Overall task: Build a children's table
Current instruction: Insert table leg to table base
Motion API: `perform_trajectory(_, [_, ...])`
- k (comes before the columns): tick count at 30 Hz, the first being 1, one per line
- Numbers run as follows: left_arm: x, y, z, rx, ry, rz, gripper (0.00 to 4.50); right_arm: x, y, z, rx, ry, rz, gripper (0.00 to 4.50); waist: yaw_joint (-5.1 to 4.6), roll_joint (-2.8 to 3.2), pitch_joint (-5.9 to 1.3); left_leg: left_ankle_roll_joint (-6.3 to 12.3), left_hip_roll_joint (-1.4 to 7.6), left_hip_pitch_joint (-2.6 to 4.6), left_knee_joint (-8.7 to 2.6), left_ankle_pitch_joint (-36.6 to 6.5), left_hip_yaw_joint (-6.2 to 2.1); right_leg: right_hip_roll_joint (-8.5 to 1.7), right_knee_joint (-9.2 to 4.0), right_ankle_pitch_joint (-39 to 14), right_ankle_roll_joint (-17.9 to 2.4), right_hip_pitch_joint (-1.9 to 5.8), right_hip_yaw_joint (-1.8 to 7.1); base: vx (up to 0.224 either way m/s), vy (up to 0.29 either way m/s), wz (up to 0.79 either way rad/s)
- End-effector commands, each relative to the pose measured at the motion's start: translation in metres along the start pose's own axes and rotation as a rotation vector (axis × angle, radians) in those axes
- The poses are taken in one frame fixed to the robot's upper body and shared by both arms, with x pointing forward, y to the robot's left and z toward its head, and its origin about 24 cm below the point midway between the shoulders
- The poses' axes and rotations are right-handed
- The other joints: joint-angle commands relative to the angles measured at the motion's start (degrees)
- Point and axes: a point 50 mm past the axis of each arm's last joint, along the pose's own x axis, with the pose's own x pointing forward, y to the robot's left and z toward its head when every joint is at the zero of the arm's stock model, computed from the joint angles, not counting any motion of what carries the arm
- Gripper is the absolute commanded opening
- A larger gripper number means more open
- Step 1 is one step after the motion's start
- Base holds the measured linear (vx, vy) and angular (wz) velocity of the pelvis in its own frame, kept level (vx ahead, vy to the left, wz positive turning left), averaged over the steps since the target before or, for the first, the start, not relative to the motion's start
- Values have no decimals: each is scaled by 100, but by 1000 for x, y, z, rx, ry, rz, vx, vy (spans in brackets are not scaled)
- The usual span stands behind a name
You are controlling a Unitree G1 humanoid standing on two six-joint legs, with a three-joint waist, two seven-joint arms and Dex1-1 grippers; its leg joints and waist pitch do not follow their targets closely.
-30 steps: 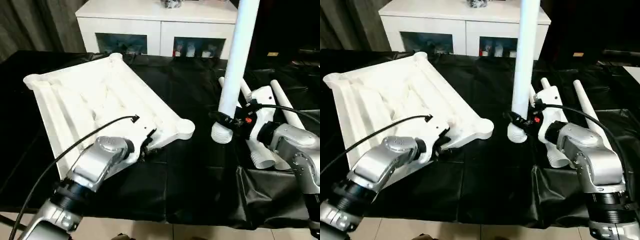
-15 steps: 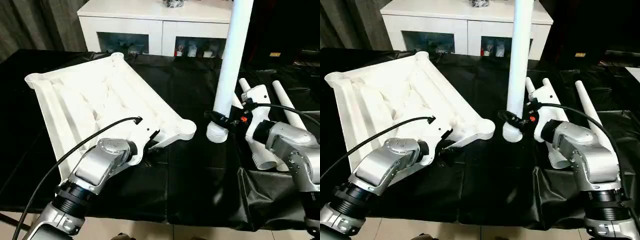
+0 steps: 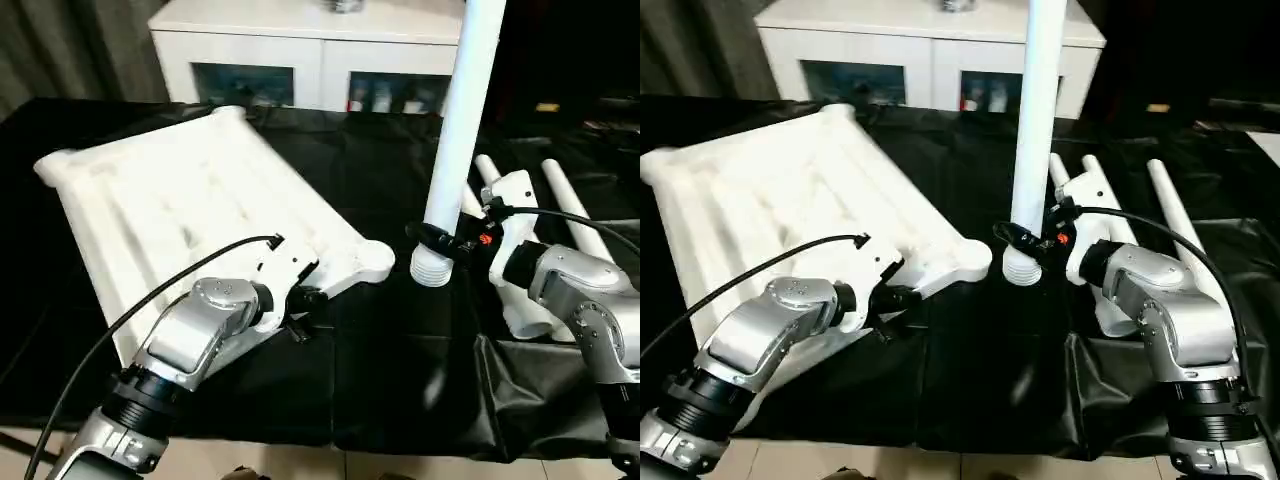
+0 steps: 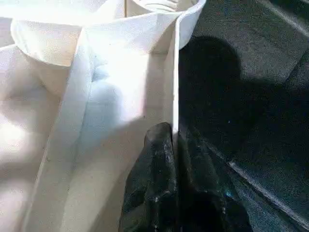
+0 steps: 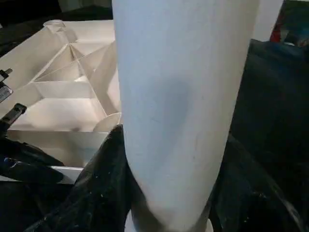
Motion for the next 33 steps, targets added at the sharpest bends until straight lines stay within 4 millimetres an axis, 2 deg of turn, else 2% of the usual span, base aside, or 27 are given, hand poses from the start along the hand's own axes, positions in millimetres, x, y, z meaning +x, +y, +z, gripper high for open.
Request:
perform_trajectory(1, [-1,-6,-2,17,12,-56,3,-1,3,3,-9,0,34,184,23,-103,-387,369,373,56,-425,-289,-132,-461,-409,-136,-1581,263,229,0,0,0])
perform_trajectory(8, [-7,-15,-6,102,21,-160,0,-3,3,7,19,-17,57,184,41,-73,-384,336,388,85,-436,-322,-129,-456,-405,-123,-1581,240,230,0,0,0])
perform_trajectory(9, [-8,-12,-6,105,17,-146,0,-4,3,7,28,-18,68,184,52,-98,-381,330,389,92,-441,-353,-121,-448,-411,-154,-1576,235,228,0,0,0])
perform_trajectory(11, [-9,-9,-5,131,6,-143,0,-4,4,7,34,-14,93,184,81,-80,-380,288,392,94,-447,-388,-125,-453,-411,-215,-1545,231,227,0,0,0])
perform_trajectory(18, [-11,-5,1,163,-38,-120,0,-7,12,3,110,-2,216,184,119,-122,-390,331,390,76,-440,-272,-127,-471,-387,-83,-1535,257,228,0,0,0])
perform_trajectory(24, [-13,-12,4,208,-66,-208,0,-1,-1,-11,122,37,169,184,136,-129,-392,294,383,84,-431,-268,-109,-477,-395,-183,-1575,229,225,0,0,0])
perform_trajectory(28, [-16,-13,3,250,-53,-227,0,3,-8,-5,133,-2,124,184,141,-132,-400,295,385,84,-434,-205,-114,-475,-372,-102,-1578,229,217,0,0,0])
perform_trajectory(30, [-16,-11,4,251,-55,-206,55,4,-8,-3,140,-15,125,184,140,-141,-399,318,388,97,-431,-177,-104,-469,-365,-61,-1576,225,218,0,0,0])
perform_trajectory(33, [-12,-8,11,232,-80,-181,58,5,-8,0,138,-24,134,184,165,-140,-404,307,399,107,-429,-137,-97,-468,-359,15,-1592,222,217,0,0,0])
